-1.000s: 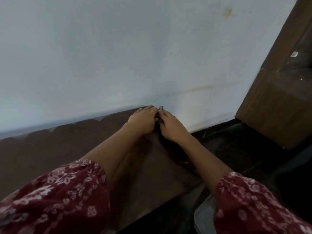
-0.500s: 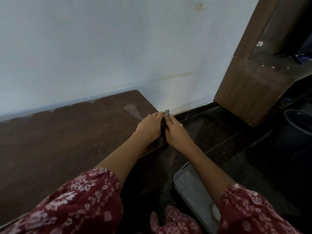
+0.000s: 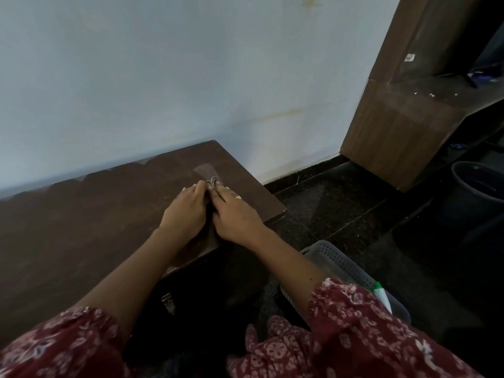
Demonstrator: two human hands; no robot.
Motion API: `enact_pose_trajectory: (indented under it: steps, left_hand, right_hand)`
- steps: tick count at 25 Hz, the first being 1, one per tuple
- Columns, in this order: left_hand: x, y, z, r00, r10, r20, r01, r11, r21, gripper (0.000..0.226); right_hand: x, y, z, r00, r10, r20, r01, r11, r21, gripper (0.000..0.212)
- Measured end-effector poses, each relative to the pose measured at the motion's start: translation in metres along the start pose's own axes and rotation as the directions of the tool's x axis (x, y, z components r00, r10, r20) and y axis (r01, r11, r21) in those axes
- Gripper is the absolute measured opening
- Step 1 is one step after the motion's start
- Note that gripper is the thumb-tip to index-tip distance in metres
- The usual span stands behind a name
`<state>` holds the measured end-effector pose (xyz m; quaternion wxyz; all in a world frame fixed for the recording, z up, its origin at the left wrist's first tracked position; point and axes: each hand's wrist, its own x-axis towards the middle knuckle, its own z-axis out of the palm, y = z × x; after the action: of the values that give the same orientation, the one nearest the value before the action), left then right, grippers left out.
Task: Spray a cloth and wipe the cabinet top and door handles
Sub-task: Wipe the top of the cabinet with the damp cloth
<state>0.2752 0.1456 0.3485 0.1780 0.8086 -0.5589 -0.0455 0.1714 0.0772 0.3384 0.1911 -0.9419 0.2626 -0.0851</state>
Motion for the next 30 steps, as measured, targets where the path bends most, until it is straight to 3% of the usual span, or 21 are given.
enact_pose_trajectory:
  steps: [3, 9, 13, 19, 26, 30]
  left_hand:
    - [0.007, 0.012, 0.003, 1.000, 0.010, 0.002, -0.010, 0.999, -0.049, 0.036]
    - [0.053, 0.016, 0.009, 0.994, 0.030, 0.104, -0.045, 0.988, 0.147, 0.054]
    - [0.094, 0.002, 0.007, 0.992, 0.057, 0.114, -0.081, 0.973, 0.214, 0.053]
    - [0.109, -0.065, -0.011, 0.998, -0.024, 0.064, 0.009, 0.972, 0.233, 0.054]
    - [0.060, -0.107, -0.030, 0.983, -0.179, 0.043, 0.164, 0.959, 0.230, 0.058]
    - [0.040, -0.083, -0.019, 0.995, -0.079, 0.062, 0.064, 0.973, 0.223, 0.059]
  right_hand:
    - [-0.002, 0.018, -0.004, 0.999, -0.017, -0.032, 0.014, 0.995, -0.094, 0.056]
    - [0.027, 0.037, -0.006, 0.990, 0.091, -0.105, -0.107, 0.981, -0.160, 0.058]
    - [0.064, 0.043, -0.008, 0.983, 0.157, -0.091, -0.160, 0.987, -0.031, 0.053]
    - [0.124, 0.001, 0.012, 0.996, 0.082, -0.021, -0.081, 0.995, 0.050, 0.054]
    - [0.123, -0.046, 0.031, 0.990, -0.133, 0.042, 0.131, 0.990, 0.052, 0.056]
    - [0.087, -0.021, 0.020, 0.981, -0.191, 0.013, 0.191, 0.981, 0.009, 0.055]
